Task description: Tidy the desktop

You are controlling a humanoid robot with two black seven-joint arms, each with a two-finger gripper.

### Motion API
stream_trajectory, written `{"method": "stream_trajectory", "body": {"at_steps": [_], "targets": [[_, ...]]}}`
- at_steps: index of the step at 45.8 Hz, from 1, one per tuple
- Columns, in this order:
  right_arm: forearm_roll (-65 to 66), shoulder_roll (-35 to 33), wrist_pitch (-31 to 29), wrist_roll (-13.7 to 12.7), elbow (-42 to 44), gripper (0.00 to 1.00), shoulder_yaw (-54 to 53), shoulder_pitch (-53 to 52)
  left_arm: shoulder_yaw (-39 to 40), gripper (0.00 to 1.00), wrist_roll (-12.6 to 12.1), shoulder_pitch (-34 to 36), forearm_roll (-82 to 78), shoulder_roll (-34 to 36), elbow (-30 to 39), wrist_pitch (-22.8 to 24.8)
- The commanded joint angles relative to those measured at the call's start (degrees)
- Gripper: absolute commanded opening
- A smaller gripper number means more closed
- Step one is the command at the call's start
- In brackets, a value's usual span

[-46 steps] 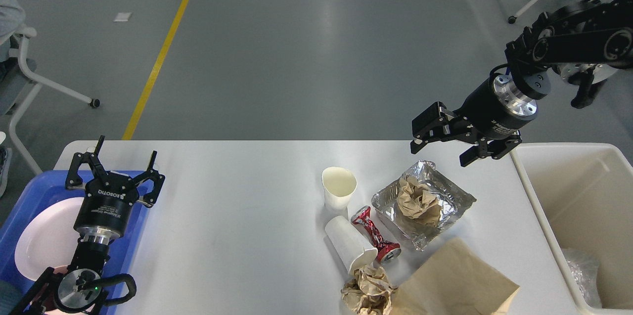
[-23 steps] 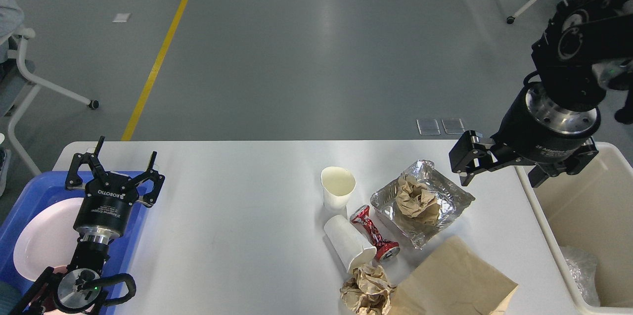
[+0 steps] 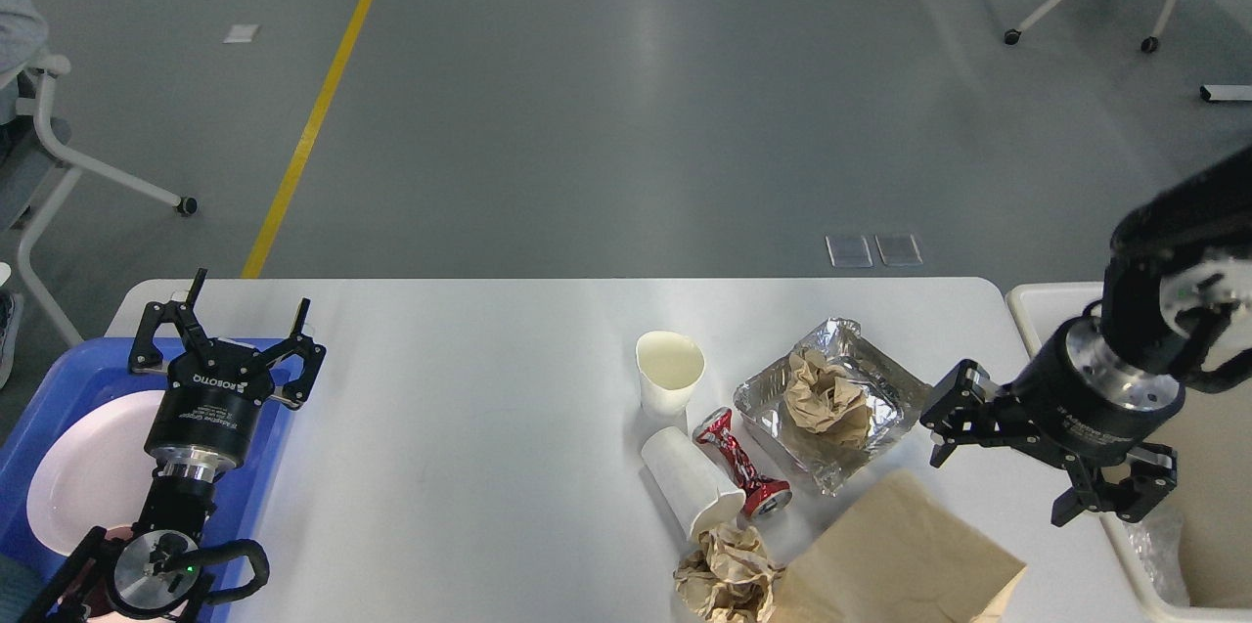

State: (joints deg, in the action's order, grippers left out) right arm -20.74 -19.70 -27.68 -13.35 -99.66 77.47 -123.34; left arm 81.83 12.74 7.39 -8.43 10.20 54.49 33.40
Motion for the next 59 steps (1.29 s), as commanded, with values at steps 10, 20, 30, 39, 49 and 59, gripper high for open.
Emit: {"method": "stream_trajectory", "body": {"at_steps": [10,20,30,39,49,59], "targets": [[-1.3,-6.8,8.4,5.2,0.1,0.99,-5.8,20.8,0.0,0.96,0.0,-0.1,0.0,0.0,0.0,0.0],[-0.6,-8.8,19.1,13.0,1.7,1.00,-11.8,32.8,0.0,0.96,0.0,0.0,0.0,0.0,0.0,0.0],[-0.5,-7.6,22.6,13.3,2.7,1.00,-13.5,38.1,0.0,0.96,0.0,-0.1,0.0,0.0,0.0,0.0],[-1.3,-7.5,23.1,13.2,3.0,1.00,-13.5,39.2,0.0,0.96,0.0,-0.1,0.0,0.0,0.0,0.0],[-1.8,-4.0,23.1,13.1,9.0,1.00,-14.7,45.2,0.0,0.96,0.0,0.0,0.0,0.0,0.0,0.0],[-5.6,-3.9,23.5,13.1,11.2,0.89,-16.4,47.7,0.0,0.96,0.0,0.0,0.0,0.0,0.0,0.1]]}}
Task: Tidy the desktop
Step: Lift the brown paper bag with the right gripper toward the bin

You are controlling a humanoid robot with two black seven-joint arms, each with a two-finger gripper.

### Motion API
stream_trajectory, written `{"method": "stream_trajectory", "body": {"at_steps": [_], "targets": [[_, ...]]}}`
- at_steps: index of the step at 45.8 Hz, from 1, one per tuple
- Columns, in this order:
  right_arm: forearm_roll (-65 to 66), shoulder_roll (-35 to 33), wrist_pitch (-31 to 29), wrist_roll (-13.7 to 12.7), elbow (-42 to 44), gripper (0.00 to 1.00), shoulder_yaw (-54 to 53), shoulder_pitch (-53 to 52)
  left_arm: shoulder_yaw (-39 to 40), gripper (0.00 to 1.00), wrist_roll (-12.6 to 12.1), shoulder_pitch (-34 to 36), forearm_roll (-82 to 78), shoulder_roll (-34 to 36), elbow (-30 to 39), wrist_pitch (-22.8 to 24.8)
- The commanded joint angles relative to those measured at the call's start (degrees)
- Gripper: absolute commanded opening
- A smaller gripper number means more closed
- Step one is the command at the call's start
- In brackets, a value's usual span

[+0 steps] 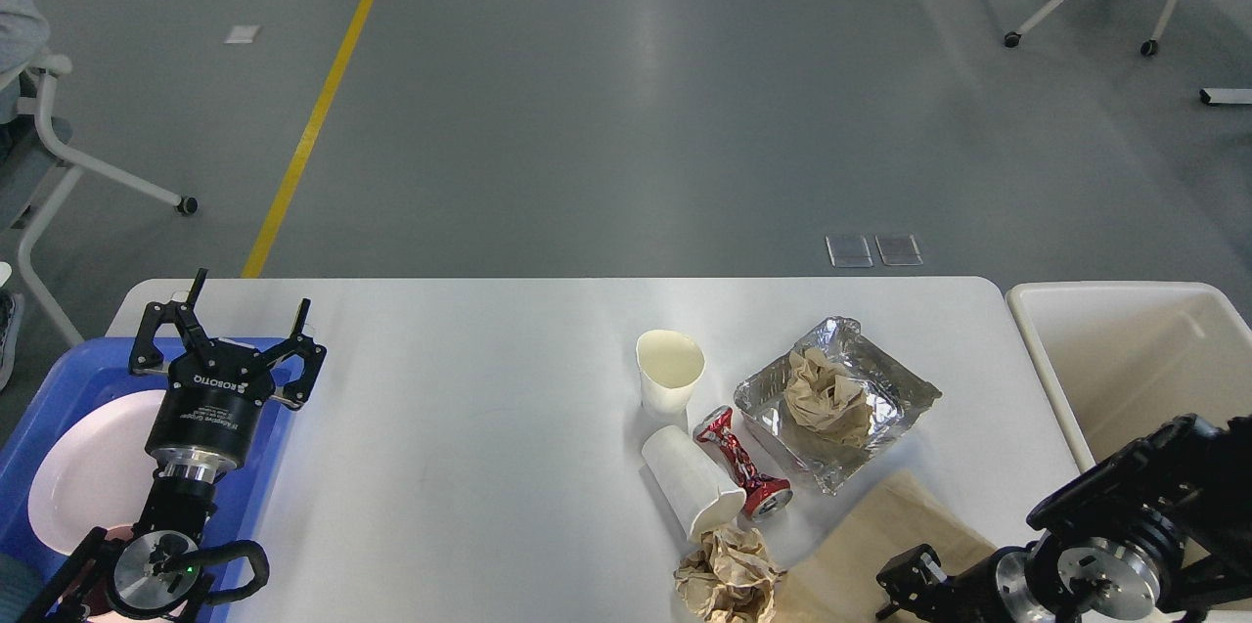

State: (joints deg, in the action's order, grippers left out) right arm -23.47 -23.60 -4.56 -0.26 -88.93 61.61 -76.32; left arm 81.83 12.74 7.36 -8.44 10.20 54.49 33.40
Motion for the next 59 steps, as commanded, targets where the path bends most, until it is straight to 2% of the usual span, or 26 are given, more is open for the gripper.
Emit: {"method": "stream_trajectory", "body": {"at_steps": [1,4,8,11,13,52,59], "targets": [[-4.4,0.0,0.5,0.0,0.4,0.83,-0.5,0.7,0.0,0.96,0.0,0.0,0.0,0.0,0.0,0.0],[-9.6,-0.3,0.7,0.0,0.4,0.67,-0.4,0.6,0.0,0.96,0.0,0.0,0.0,0.0,0.0,0.0],[-13.7,-0.1,0.8,0.0,0.4,0.36,-0.4,0.6,0.0,0.96,0.0,0.0,0.0,0.0,0.0,0.0],[-13.5,0.0,0.8,-0.1,0.6,0.17,-0.4,0.6,0.0,0.96,0.0,0.0,0.0,0.0,0.0,0.0],[-13.2,0.0,0.7,-0.2,0.7,0.00,-0.4,0.6,0.0,0.96,0.0,0.0,0.0,0.0,0.0,0.0],[-7.4,-1.0,-0.9,-0.4,0.1,0.00,0.2,-0.8,0.0,0.96,0.0,0.0,0.0,0.0,0.0,0.0],[-2.9,-4.6,-8.3,-0.4,-1.5,0.00,2.4,-6.3,0.0,0.96,0.0,0.0,0.0,0.0,0.0,0.0]]}}
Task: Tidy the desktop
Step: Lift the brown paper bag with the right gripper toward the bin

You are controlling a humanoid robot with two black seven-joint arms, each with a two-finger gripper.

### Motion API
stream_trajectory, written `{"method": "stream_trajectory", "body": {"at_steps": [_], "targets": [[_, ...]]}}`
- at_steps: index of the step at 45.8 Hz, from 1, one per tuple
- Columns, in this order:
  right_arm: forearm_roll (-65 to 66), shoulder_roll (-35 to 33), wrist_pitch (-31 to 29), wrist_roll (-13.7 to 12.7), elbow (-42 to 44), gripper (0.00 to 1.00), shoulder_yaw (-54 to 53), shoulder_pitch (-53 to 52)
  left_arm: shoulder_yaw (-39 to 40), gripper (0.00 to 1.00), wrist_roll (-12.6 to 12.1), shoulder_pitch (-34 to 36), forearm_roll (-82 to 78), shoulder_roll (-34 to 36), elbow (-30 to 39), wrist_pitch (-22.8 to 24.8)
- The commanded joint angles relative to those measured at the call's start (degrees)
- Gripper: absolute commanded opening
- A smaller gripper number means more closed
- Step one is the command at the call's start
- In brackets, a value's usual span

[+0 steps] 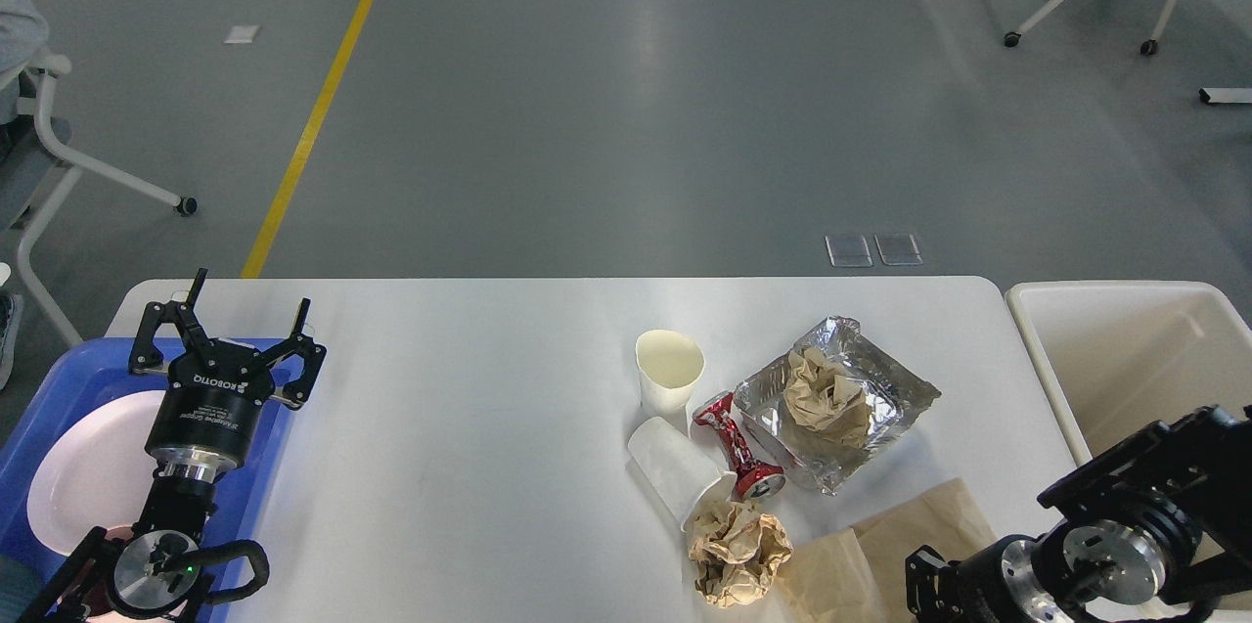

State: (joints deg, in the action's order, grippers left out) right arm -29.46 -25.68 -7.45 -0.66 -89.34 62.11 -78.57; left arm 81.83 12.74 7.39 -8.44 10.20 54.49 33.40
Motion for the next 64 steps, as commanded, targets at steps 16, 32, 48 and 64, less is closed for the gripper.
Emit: {"method": "stream_trajectory", "body": {"at_steps": [16,32,48,64], "targets": [[12.5,-5.0,-18.7,0.0,-2.3,0.00,19.5,-27.9,0.0,0.96,0.0,0.0,0.0,0.0,0.0,0.0],[19.5,-3.9,-31.0,0.0,-5.0,0.00,27.3,-56.1,0.0,0.96,-0.1,0.0,0.0,0.0,0.0,0.0],[21.6,-3.8,-29.9,0.0,-8.4,0.00,27.0,-59.3,0.0,0.96,-0.1,0.0,0.0,0.0,0.0,0.0],[16.8,-8.8,-19.9,-0.1,-4.8,0.00,31.1,-55.8,0.0,0.96,0.0,0.0,0.0,0.0,0.0,0.0]]}}
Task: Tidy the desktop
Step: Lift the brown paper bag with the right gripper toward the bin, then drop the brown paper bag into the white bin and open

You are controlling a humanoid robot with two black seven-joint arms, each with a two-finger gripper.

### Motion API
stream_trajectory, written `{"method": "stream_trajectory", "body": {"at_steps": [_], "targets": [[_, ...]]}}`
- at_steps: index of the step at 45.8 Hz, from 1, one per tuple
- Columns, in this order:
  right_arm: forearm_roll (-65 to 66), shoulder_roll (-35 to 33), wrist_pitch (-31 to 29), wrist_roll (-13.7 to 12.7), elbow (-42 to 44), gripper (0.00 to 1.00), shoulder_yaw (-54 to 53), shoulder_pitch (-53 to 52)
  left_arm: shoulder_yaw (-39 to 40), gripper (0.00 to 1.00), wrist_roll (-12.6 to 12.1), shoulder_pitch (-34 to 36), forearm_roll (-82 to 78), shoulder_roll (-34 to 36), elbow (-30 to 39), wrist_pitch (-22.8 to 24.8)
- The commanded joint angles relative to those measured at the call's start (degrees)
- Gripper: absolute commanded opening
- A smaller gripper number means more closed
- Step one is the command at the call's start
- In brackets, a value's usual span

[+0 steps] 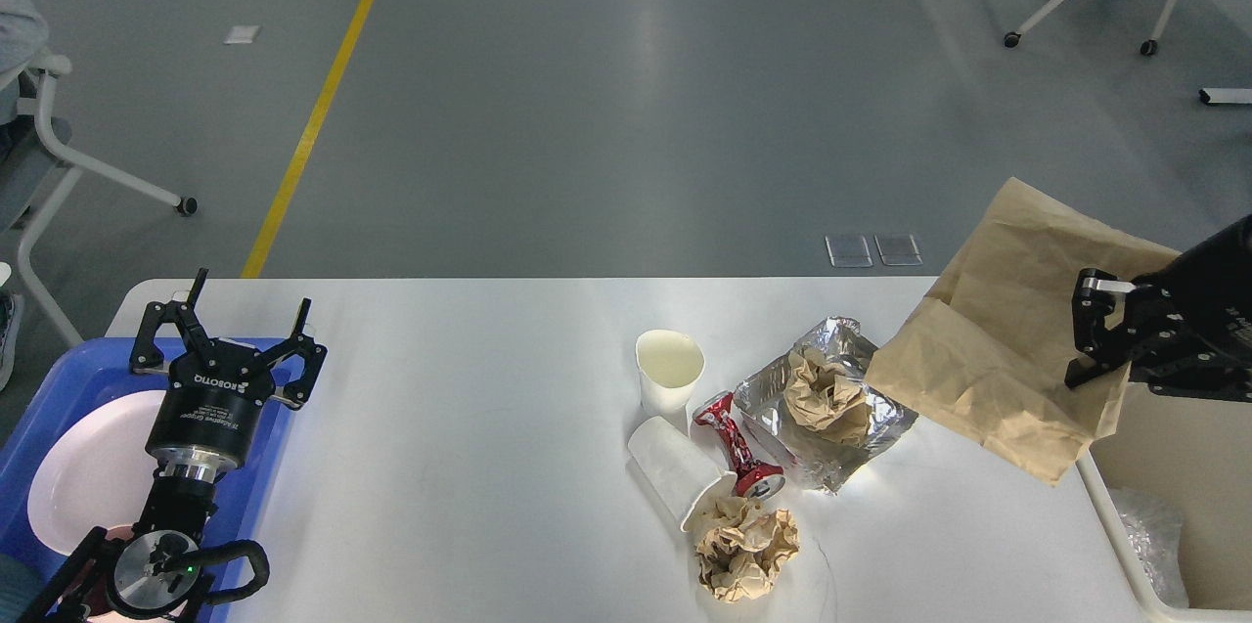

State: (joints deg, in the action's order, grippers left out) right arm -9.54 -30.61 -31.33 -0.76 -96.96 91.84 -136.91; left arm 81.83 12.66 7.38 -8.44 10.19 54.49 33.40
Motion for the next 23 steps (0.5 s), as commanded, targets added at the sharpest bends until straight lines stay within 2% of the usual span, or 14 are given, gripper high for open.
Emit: {"method": "stream_trajectory", "body": {"at_steps": [1,11,23], "targets": [[-3.4,-5.3,4.6,0.0,4.0,0.00,1.4,3.6,0.0,0.96,0.1,0.0,0.0,0.0,0.0,0.0],[-3.6,-16.1,7.9,0.1,22.1,0.00,-0.8,19.3,0.0,0.96,0.1,0.0,0.0,0.0,0.0,0.0],[-3.6,-17.6,15.6,0.1,42.4,0.00,-15.6,46.8,0.0,0.96,0.1,0.0,0.0,0.0,0.0,0.0]]}}
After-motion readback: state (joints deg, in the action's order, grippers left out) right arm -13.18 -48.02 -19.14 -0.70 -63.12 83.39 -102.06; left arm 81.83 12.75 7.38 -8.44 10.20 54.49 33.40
